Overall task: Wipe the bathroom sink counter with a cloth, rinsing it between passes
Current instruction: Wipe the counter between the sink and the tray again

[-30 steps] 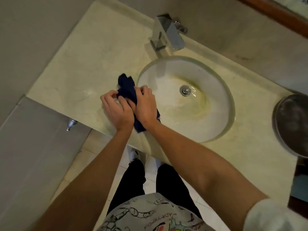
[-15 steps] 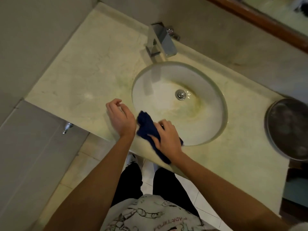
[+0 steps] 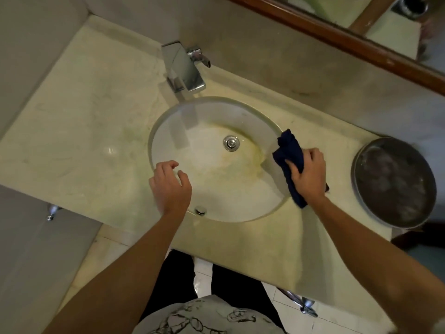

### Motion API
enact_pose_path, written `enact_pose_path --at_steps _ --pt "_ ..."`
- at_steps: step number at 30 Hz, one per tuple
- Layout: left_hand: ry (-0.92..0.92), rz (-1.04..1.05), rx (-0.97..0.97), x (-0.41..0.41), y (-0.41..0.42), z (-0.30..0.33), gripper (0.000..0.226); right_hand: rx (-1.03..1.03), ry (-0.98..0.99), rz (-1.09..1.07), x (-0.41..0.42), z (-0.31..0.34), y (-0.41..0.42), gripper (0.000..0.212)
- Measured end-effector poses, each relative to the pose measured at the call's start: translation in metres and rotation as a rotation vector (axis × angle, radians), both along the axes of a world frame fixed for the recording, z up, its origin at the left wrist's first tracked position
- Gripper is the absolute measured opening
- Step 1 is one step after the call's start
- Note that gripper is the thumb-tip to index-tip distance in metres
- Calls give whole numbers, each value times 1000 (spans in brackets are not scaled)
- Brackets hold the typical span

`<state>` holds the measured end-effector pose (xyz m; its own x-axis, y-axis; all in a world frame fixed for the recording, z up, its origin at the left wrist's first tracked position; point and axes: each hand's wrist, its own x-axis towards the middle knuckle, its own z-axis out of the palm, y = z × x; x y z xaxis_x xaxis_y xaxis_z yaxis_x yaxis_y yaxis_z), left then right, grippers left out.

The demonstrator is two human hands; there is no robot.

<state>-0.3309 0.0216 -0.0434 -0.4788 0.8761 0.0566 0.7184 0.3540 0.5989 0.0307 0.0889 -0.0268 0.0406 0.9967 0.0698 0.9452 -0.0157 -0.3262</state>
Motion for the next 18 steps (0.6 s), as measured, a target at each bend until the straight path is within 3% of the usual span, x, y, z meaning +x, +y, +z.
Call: enact_pose_path --at_steps 12,18 --pt "79 -34 -150 3 5 0 25 26 -109 565 -104 0 188 39" --pt "76 -29 -179 3 7 0 28 20 -37 550 -125 5 186 41"
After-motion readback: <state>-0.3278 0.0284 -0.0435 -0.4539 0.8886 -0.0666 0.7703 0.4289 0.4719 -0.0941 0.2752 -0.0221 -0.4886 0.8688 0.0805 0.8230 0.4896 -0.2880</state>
